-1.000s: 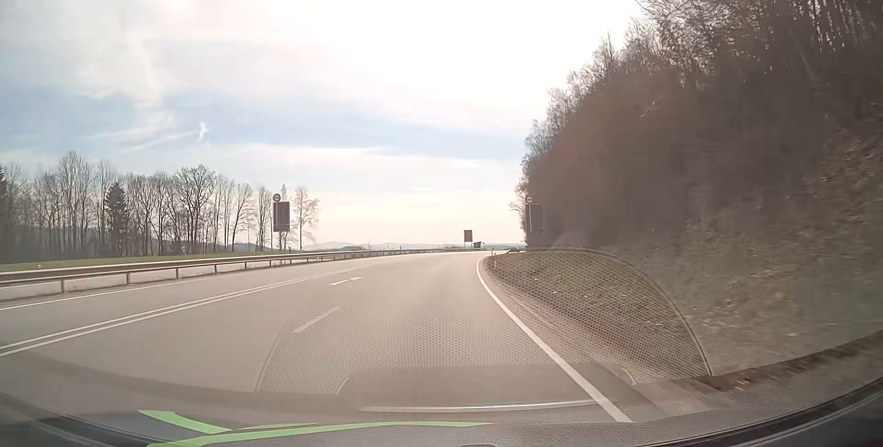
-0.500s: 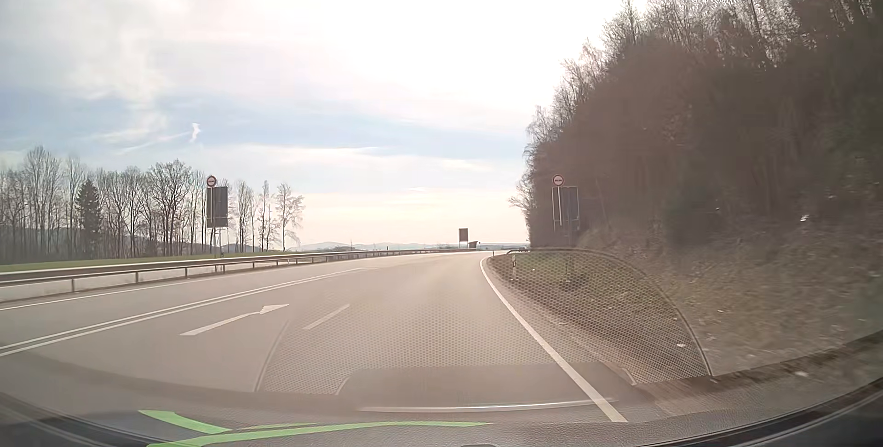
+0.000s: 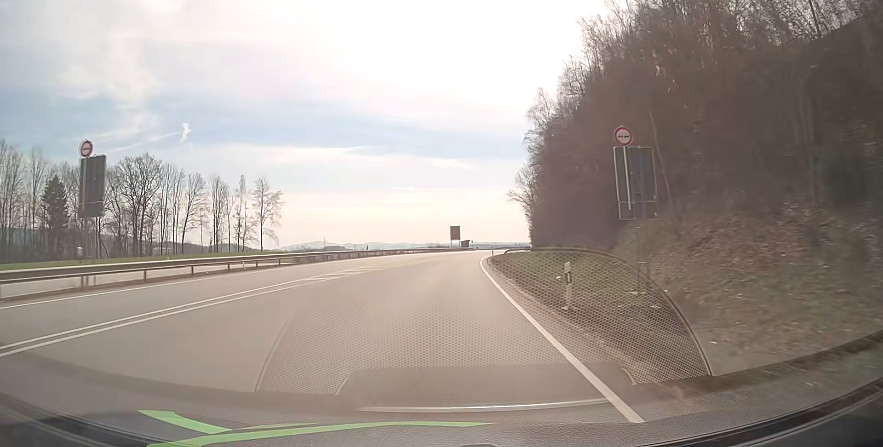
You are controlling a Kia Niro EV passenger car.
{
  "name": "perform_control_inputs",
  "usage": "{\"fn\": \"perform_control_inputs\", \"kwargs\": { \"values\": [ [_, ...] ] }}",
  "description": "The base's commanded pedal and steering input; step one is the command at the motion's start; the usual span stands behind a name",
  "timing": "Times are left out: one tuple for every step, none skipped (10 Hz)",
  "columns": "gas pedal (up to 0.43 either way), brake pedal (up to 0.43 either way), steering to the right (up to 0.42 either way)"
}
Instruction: Follow the waypoints while adhering to traffic rules and regulations
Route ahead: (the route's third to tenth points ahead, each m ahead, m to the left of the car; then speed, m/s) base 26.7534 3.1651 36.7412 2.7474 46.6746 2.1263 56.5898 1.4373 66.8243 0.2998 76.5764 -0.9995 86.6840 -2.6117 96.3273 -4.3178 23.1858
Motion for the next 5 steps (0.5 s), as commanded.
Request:
{"fn": "perform_control_inputs", "kwargs": {
  "values": [
    [0.150, 0.000, 0.009],
    [0.138, 0.000, 0.009],
    [0.130, 0.000, 0.009],
    [0.130, 0.000, 0.009],
    [0.130, 0.000, 0.009]
  ]
}}
